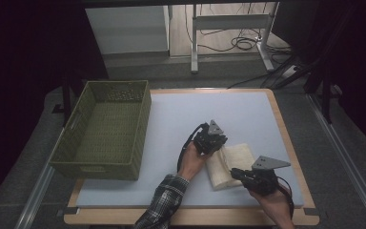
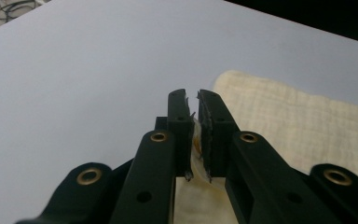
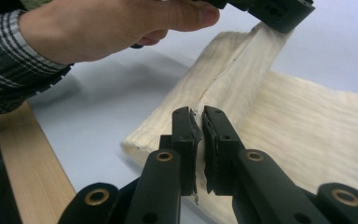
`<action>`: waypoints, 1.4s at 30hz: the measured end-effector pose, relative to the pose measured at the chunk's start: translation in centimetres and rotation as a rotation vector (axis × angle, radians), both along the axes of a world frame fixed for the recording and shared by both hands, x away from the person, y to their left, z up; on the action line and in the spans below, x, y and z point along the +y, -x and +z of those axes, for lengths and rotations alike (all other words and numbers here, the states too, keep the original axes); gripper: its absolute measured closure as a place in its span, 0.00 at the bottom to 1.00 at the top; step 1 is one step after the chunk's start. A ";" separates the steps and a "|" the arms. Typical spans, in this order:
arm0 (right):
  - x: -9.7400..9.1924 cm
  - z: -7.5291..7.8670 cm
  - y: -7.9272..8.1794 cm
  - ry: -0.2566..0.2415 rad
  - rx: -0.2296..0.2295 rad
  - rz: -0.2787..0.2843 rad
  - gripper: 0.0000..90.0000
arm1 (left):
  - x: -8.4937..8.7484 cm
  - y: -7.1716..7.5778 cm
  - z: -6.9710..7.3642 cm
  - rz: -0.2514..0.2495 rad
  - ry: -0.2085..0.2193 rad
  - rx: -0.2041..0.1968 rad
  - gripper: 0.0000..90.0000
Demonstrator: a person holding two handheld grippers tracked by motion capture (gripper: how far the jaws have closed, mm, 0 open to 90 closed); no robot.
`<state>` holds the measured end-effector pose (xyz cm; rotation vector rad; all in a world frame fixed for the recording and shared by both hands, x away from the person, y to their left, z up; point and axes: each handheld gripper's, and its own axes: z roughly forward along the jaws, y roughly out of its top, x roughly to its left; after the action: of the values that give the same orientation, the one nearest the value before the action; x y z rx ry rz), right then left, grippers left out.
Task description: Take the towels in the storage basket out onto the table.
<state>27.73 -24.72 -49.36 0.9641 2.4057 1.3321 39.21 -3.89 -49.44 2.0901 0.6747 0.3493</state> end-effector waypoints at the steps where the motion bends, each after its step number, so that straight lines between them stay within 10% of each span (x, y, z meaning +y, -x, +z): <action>1: 0.0 0.0 0.0 0.000 0.000 0.000 0.93 | -0.4 -0.1 0.0 -0.004 -0.002 -0.002 0.93; 19: -4.8 -0.5 -0.1 -0.005 0.007 -0.110 0.93 | -5.8 -1.7 -0.6 -0.068 -0.043 0.002 0.93; 23: -5.1 -0.9 -0.4 0.003 0.011 -0.123 0.92 | -6.4 -1.9 -0.9 -0.060 0.009 0.021 0.90; 27: -5.6 -1.4 -0.6 0.034 -0.004 -0.156 0.85 | -6.0 -2.1 -0.7 -0.050 0.064 0.039 0.71; 42: -9.0 0.0 0.0 0.080 -0.044 -0.269 0.74 | -0.5 -0.4 0.3 0.013 -0.019 -0.001 0.43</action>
<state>27.74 -33.74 -49.33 1.1736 2.1845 1.1405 39.66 -4.35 -49.11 2.1041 0.6868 0.3653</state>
